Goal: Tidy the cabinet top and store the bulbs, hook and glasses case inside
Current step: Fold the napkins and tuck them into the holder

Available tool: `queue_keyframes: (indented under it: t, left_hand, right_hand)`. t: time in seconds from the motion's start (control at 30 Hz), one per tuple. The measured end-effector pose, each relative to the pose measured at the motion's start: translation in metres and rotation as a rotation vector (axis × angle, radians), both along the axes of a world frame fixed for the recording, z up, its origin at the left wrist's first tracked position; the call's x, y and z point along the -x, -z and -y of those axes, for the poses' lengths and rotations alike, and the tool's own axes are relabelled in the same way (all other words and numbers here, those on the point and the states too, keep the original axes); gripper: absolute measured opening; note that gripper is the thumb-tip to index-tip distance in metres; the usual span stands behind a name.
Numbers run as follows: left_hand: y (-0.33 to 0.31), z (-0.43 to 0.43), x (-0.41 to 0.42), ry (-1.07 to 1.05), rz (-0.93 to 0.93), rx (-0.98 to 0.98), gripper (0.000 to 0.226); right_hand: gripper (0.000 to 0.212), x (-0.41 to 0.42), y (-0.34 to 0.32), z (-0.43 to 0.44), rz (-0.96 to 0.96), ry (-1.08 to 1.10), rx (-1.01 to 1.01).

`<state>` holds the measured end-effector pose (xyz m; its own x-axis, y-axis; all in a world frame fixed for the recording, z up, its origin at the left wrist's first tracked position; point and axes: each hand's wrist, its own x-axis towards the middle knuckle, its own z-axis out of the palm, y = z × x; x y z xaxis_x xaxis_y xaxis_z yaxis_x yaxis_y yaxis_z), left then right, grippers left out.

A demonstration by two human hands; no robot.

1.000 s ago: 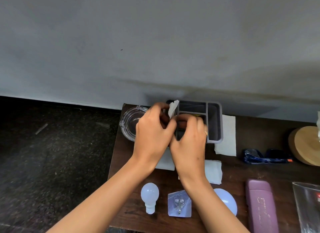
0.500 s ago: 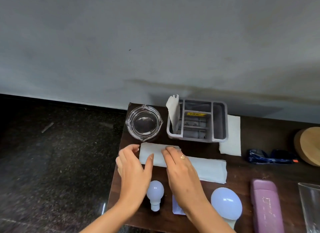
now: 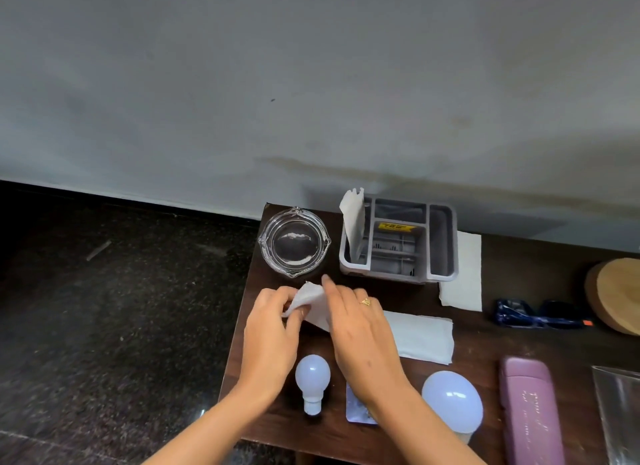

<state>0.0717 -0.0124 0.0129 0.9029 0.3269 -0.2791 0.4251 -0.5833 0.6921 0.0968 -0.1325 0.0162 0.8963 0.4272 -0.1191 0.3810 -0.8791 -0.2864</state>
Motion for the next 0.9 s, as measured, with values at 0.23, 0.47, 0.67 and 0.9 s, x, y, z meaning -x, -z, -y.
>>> queue_keyframes:
  t: [0.23,0.47,0.67,0.9]
  left_hand:
    - [-0.056,-0.005,-0.021,0.386,0.311,0.055,0.022]
    - [-0.094,0.018,-0.098,0.405,0.32,0.231,0.016]
    - [-0.089,0.035,-0.145,0.332,0.318,0.261,0.009]
    - [-0.069,0.043,-0.153,0.276,0.24,0.227,0.015]
  right_hand:
    - [0.019,0.004,-0.047,0.029,0.026,0.242,-0.292]
    - [0.026,-0.063,-0.086,0.06,-0.111,0.385,-0.733]
    - [0.023,-0.112,-0.086,0.069,-0.013,0.425,-0.708]
    - [0.018,-0.132,-0.066,0.074,-0.11,0.442,-0.632]
